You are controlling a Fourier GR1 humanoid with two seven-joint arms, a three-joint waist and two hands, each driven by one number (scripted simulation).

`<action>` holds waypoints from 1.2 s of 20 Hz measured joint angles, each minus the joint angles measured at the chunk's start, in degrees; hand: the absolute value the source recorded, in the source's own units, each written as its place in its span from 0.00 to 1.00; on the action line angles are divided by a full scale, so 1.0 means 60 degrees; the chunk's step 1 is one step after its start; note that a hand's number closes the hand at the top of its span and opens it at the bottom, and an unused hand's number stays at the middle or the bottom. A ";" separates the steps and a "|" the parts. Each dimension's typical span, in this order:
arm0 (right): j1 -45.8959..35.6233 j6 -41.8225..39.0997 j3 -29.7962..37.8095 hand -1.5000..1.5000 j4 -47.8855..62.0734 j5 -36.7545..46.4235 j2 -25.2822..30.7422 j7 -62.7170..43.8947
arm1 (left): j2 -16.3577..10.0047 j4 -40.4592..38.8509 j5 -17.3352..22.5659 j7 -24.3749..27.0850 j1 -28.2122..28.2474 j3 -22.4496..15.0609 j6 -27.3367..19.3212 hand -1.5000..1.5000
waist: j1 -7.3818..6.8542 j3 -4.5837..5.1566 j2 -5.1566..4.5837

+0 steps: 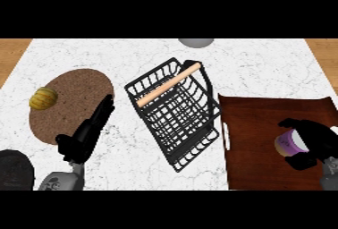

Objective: Pick the can from the tray and place it in the tiered basket

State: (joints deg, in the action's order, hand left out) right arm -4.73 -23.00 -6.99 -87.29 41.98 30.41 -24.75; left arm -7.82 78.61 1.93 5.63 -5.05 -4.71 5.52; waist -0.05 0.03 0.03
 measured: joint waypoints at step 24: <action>0.5133 0.4353 -0.0399 1.00 -0.4168 0.3648 -0.3604 -0.3542 | -0.0037 0.0172 -0.0054 -0.0143 0.0457 0.0700 -0.0231 0.50 | 0.1052 0.0142 0.0328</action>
State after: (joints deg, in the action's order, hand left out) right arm 26.07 3.12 -9.38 -112.30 63.87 8.79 -46.00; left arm -8.04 79.65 1.60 4.77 -2.31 -0.51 4.14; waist 6.26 0.88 2.00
